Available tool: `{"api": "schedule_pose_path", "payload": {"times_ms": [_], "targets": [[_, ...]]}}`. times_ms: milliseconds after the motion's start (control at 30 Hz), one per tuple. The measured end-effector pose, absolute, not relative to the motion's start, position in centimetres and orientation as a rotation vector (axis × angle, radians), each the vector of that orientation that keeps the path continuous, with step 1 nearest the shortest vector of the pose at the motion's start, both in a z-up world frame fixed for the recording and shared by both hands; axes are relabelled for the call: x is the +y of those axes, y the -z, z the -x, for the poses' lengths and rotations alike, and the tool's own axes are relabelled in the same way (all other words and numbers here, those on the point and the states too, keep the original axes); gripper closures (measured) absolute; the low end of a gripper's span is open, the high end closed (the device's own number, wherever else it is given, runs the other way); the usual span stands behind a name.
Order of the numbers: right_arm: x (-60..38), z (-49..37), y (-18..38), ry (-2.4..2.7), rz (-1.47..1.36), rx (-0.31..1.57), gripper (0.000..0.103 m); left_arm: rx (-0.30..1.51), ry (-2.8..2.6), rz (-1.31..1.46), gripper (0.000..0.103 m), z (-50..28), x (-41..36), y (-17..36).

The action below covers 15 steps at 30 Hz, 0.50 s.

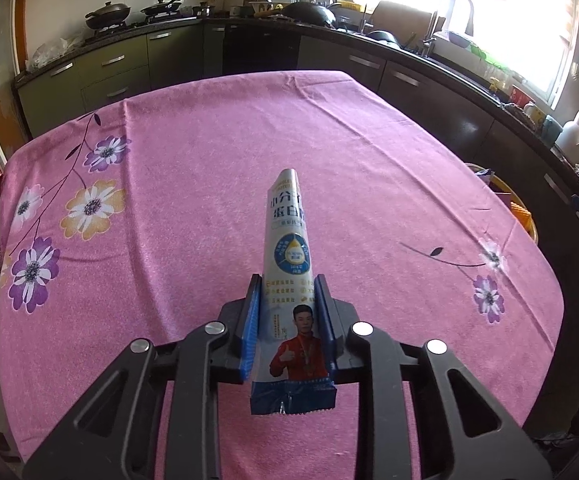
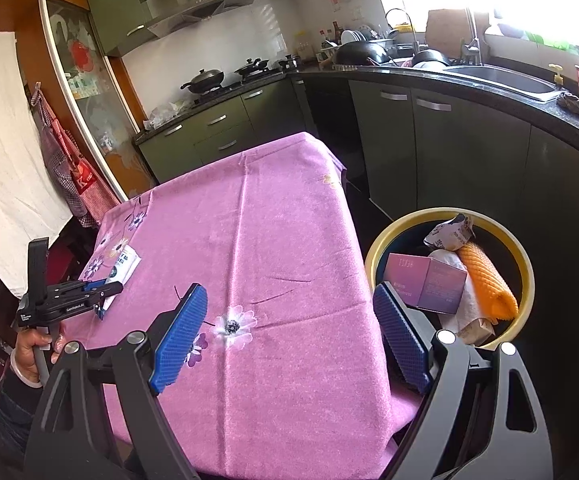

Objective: Collect trash
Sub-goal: 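Carry the squeeze tube over the bin and open the left tool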

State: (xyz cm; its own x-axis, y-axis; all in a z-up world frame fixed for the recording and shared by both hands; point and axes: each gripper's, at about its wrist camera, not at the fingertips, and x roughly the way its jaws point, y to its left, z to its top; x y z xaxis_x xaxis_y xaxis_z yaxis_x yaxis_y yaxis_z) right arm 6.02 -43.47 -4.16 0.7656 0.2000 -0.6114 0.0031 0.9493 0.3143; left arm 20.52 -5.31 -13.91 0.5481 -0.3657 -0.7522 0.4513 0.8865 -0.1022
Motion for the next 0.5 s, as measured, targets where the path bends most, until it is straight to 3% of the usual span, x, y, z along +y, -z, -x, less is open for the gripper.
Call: {"api": "schedule_pose_path", "payload": {"times_ms": [500], "targets": [[-52.0, 0.7, 3.8, 0.193, -0.325, 0.65, 0.019, 0.856, 0.892, -0.178, 0.078, -18.1, -22.9, 8.0]]}}
